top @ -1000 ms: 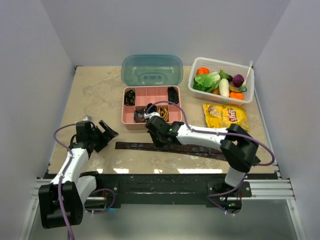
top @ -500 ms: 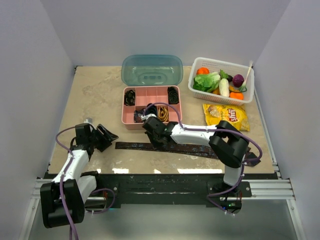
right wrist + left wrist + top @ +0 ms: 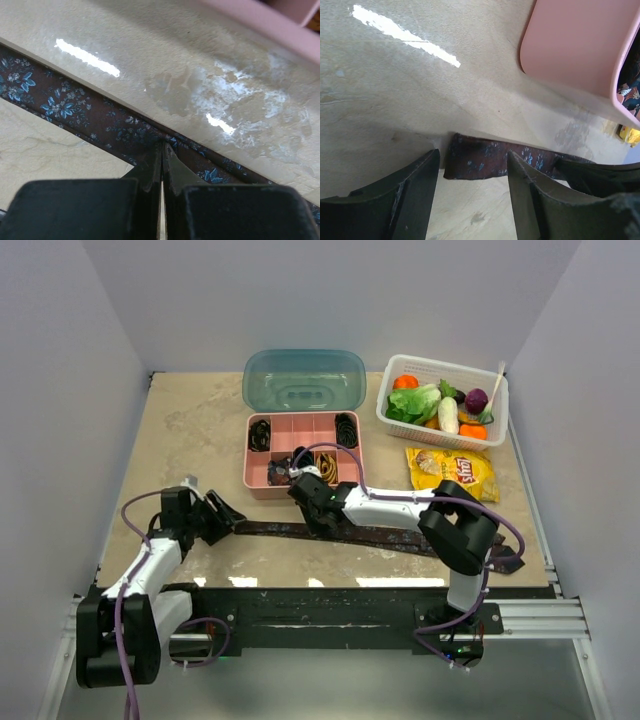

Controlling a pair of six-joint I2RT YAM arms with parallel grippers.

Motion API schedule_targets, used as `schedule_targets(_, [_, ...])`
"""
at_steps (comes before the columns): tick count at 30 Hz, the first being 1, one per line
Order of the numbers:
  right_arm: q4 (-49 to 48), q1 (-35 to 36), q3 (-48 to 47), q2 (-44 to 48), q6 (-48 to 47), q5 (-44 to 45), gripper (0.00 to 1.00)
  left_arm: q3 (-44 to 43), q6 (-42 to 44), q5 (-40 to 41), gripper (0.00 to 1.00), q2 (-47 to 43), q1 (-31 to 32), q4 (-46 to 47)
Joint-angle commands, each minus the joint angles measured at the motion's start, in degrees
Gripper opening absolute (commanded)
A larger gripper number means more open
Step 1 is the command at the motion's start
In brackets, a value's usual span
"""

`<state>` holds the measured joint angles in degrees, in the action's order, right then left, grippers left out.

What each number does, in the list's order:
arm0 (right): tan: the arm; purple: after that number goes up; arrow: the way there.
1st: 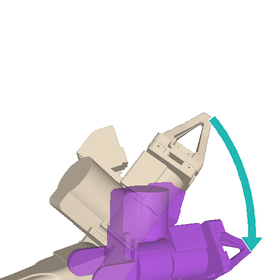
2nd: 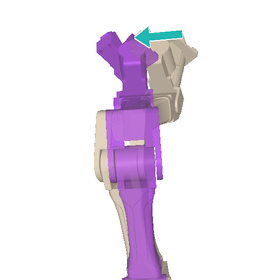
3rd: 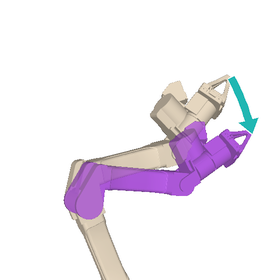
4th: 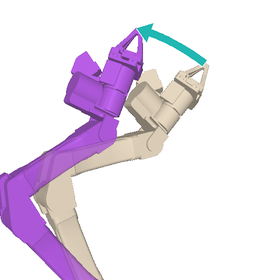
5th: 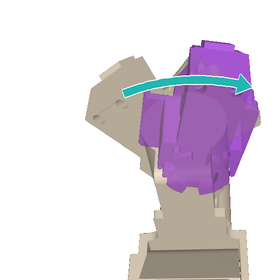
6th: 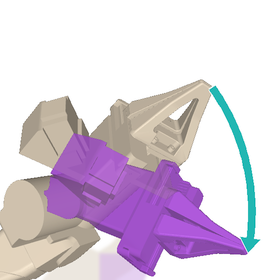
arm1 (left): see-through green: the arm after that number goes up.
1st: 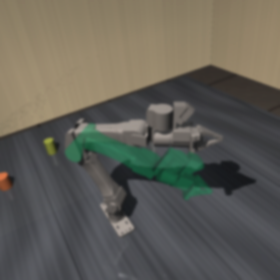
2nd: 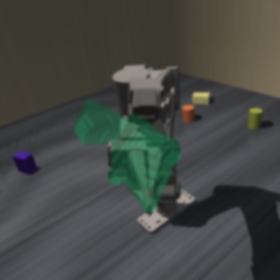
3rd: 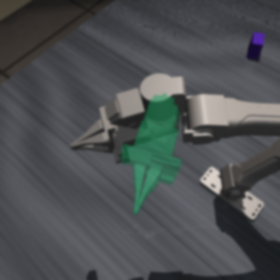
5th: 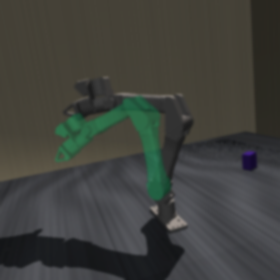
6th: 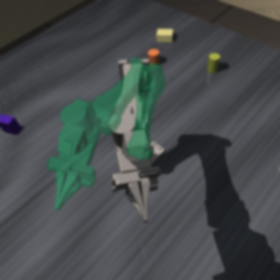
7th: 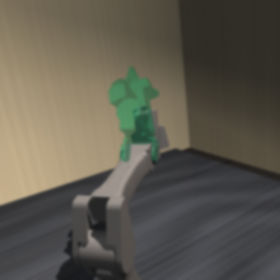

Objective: Roll the ties
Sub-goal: Roll the tie at the center of the board.

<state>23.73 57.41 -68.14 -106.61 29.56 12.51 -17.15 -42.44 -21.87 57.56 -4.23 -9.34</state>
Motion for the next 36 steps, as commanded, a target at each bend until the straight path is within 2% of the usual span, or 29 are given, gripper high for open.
schedule_targets(1, [2.73,-1.25,1.25,0.26,0.32,2.43,0.00,-0.43,0.16,2.44,0.61,-1.48,1.15,0.29])
schedule_targets(10, [1.41,-1.16,-0.59,5.35,-2.75,0.23,0.00,0.62,1.30,4.38,0.58,-0.34,1.07,4.15])
schedule_targets(15, [-1.84,-0.89,-2.43,5.80,-3.63,-3.80,0.00,0.71,1.83,3.94,0.56,0.89,1.07,5.56])
schedule_targets(26, [-5.09,1.56,-17.10,-5.88,-6.01,-9.70,0.00,3.26,1.13,2.00,0.48,1.15,1.07,8.46])
schedule_targets(31, [-6.41,3.23,-19.84,-9.75,-6.88,-10.84,0.00,4.40,0.60,0.69,0.37,1.68,1.15,11.27])
schedule_targets(36, [-7.20,3.94,-21.16,-12.74,-7.33,-11.19,0.00,4.49,0.34,0.07,0.17,1.77,1.15,12.86])
